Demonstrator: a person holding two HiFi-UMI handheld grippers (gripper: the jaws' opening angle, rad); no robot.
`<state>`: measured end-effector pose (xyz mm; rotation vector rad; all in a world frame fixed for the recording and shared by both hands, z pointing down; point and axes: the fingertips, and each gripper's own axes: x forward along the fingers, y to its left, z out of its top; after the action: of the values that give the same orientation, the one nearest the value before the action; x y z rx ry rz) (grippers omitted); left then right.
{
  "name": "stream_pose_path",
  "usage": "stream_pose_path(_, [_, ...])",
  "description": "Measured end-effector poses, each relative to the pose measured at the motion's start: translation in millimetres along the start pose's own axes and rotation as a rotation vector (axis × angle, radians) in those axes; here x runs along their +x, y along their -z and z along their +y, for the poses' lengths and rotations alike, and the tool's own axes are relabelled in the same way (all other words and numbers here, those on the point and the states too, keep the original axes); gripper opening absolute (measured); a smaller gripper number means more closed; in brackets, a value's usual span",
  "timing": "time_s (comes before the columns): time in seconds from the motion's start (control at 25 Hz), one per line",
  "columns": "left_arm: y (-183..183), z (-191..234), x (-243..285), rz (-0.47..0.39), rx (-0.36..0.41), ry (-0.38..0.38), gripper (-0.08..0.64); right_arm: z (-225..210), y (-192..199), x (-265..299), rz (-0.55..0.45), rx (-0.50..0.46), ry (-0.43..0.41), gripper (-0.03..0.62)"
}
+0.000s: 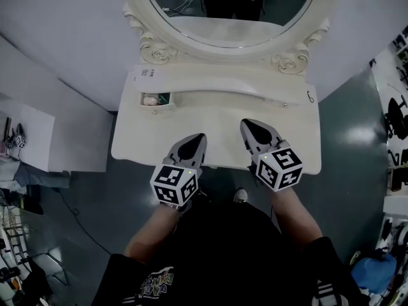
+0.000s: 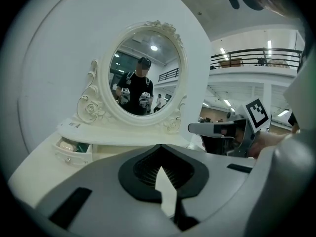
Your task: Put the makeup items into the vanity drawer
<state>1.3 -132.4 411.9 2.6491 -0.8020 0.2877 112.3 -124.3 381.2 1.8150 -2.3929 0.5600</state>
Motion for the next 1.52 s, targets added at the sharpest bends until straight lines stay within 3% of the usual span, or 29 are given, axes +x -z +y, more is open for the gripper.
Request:
stream_pose_path(0.16, [7.5, -22.5, -3.5, 0.007, 0.008, -0.001, 0.000, 7.7, 8.5, -23.1, -0.011, 0.015, -0.008, 0.029])
stream_pose_path(0.4, [30.5, -53.6, -7.1, 0.042, 0.006, -0.002, 0.000, 23.4, 43.9, -49.7, 0.051, 0.020, -0.073, 0.029])
stream_pose_path(0.72, [35.6, -84.8, -7.3, 0.030, 0.012, -0.030, 0.000, 13.3, 44.3, -70.3, 0.043, 0.011, -0.113, 0.029])
stream_pose_path(1.08, [56.4, -102.6, -3.1, 0.023, -0.035, -0.077, 0.000, 2.7, 63.6, -85.2, 0.084, -0.006, -0.160, 0.029])
stream_pose_path(1.52, [51.5, -118.9, 10.9, 0.017, -0.015, -0.076, 0.000, -11.2, 61.4, -97.9, 0.078, -0.018, -0.168, 0.029])
